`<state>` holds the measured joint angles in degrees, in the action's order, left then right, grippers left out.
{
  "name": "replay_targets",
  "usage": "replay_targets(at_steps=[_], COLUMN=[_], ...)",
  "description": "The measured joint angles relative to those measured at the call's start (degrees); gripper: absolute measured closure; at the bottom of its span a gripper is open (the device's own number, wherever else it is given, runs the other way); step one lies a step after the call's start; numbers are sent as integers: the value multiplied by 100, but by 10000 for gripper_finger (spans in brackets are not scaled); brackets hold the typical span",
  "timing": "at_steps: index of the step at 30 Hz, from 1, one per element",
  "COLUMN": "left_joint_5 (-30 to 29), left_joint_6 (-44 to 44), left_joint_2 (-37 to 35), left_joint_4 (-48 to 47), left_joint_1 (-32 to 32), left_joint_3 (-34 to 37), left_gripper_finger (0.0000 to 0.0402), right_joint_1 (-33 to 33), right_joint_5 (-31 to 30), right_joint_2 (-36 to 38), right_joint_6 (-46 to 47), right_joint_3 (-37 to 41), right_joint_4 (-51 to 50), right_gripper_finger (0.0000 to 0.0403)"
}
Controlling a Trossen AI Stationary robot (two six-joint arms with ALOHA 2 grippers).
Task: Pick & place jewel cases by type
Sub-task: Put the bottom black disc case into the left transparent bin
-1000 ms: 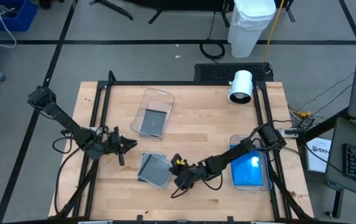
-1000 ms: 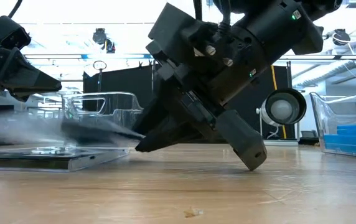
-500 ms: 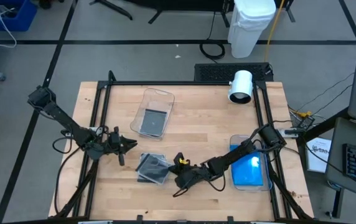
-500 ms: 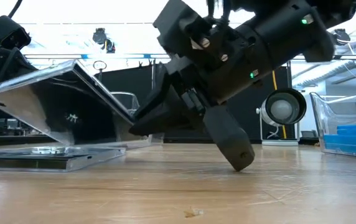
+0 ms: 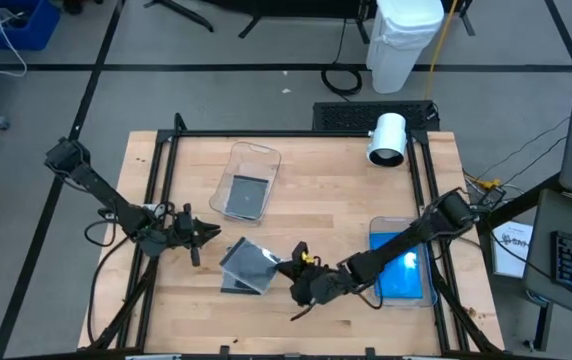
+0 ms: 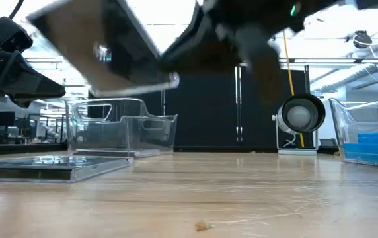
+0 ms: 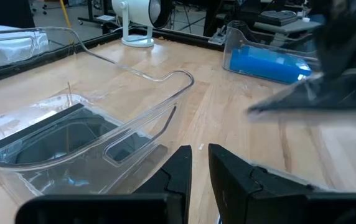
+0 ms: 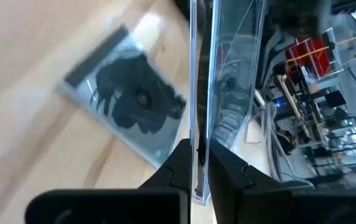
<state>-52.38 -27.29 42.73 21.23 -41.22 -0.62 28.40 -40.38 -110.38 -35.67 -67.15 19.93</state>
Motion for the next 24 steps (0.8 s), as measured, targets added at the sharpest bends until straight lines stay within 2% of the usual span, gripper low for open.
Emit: replay_targets(at_steps=[5, 8, 14, 24], left_joint_5=[-2, -1, 0, 0], left_joint_6=[1, 0, 0, 0], left_joint_2=[-1, 0, 1, -1], left_joint_4=[0, 0, 0, 0], left_joint_1=[-1, 1, 1, 1], left_joint_3=[0, 0, 0, 0], left_gripper_finger=[339, 339, 339, 339], right_joint_1=[65, 59, -17, -24], right_joint_5=[45, 335, 600, 618], right_joint_2=[746, 1244, 2491, 4208], right_joint_6=[371, 772, 1494, 1958], right_joint_3=[244, 630, 1700, 3707], right_joint_4=[122, 46, 415, 2025], right_gripper_finger=[384, 384, 384, 384])
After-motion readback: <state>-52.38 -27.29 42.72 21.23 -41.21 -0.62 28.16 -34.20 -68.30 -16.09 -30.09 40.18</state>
